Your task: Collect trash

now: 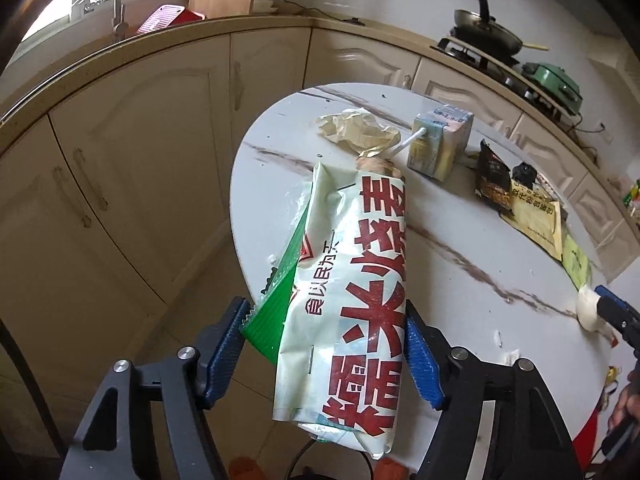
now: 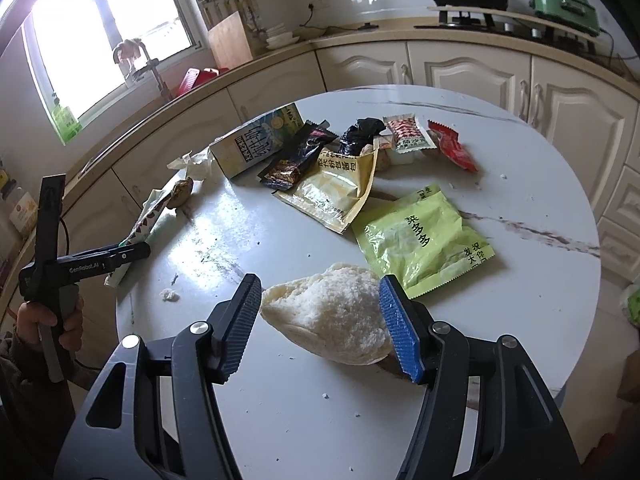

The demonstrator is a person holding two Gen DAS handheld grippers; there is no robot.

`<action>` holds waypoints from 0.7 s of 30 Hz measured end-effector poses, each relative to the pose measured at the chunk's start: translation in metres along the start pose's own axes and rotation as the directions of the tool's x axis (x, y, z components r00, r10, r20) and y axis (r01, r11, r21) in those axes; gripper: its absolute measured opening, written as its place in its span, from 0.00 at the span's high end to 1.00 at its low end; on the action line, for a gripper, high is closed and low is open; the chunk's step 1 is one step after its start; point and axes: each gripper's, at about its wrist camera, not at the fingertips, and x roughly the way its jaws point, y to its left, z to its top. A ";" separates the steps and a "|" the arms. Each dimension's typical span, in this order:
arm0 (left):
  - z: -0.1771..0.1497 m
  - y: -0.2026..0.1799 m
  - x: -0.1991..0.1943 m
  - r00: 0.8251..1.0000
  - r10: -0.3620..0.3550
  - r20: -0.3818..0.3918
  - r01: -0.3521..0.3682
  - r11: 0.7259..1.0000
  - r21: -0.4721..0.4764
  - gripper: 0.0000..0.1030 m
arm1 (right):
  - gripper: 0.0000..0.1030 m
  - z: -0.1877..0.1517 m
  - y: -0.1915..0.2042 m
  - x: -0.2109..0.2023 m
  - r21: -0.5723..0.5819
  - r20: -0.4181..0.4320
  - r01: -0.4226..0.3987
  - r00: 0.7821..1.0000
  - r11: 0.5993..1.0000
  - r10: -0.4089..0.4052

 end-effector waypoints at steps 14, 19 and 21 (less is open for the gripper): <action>-0.015 -0.013 -0.029 0.999 -0.012 0.042 0.011 1.000 0.023 0.50 | 0.39 -0.003 -0.003 -0.007 0.009 0.014 0.030 0.999 1.000 -0.030; -0.018 0.016 -0.034 0.995 -0.079 0.055 0.084 0.993 -0.078 0.50 | 0.39 -0.004 -0.004 -0.009 0.008 0.013 0.020 1.000 1.000 -0.020; -0.019 0.026 -0.032 0.994 -0.100 0.049 0.105 0.987 -0.120 0.49 | 0.39 -0.004 -0.005 -0.009 0.012 0.016 0.018 1.000 1.000 -0.018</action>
